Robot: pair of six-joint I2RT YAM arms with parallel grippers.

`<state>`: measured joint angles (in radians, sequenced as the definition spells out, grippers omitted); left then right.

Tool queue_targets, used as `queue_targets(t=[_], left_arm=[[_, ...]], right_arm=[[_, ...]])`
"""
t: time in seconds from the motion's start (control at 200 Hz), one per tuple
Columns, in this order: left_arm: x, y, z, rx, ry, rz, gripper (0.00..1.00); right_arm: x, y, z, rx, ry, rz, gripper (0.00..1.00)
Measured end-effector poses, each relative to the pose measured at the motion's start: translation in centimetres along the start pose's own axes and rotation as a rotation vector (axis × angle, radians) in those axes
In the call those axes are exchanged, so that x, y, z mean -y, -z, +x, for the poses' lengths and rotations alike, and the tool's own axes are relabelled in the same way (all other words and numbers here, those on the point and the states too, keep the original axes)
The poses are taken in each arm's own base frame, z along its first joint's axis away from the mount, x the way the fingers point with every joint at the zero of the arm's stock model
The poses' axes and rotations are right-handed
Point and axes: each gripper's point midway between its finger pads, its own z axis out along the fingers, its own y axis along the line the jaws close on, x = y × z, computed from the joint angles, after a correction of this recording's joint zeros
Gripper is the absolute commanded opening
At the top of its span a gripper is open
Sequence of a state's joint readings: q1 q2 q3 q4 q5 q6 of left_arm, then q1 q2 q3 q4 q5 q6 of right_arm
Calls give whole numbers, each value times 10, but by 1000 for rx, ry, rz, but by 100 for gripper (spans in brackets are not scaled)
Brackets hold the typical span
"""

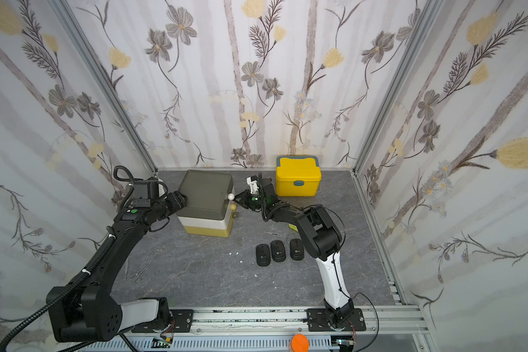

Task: Take the mice out of the drawer
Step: Close the drawer of the storage box.

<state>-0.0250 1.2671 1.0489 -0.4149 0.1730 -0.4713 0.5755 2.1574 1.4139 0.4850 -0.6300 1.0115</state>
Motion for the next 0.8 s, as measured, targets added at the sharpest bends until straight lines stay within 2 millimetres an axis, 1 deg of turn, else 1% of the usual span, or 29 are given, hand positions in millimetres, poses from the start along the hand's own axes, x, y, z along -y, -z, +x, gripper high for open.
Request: queue_targets(t=[0.085, 0.14, 0.19, 0.24, 0.3, 0.4, 0.545, 0.659, 0.799], left_arm=[[-1, 0, 0, 2, 1, -4, 69], [-1, 0, 0, 3, 0, -8, 70], [-2, 2, -1, 9, 0, -13, 71], [-4, 6, -1, 14, 0, -26, 71], [-2, 13, -7, 34, -2, -32, 71], [1, 18, -15, 62, -6, -31, 71], [1, 22, -10, 59, -10, -34, 71], [-1, 22, -3, 41, -12, -37, 71], [1, 21, 2, 27, -17, -30, 71]], right_arm=[[1, 10, 4, -4, -1, 13, 14], [2, 20, 4, 5, 1, 20, 21], [4, 30, 5, 13, -5, 32, 24], [9, 38, 7, 20, -7, 52, 29], [18, 42, 10, 22, -16, 74, 34], [34, 39, 27, -13, -39, 100, 41], [52, 29, 44, -50, -84, 121, 46], [57, 18, 50, -65, -108, 108, 48], [64, 12, 53, -74, -138, 94, 48]])
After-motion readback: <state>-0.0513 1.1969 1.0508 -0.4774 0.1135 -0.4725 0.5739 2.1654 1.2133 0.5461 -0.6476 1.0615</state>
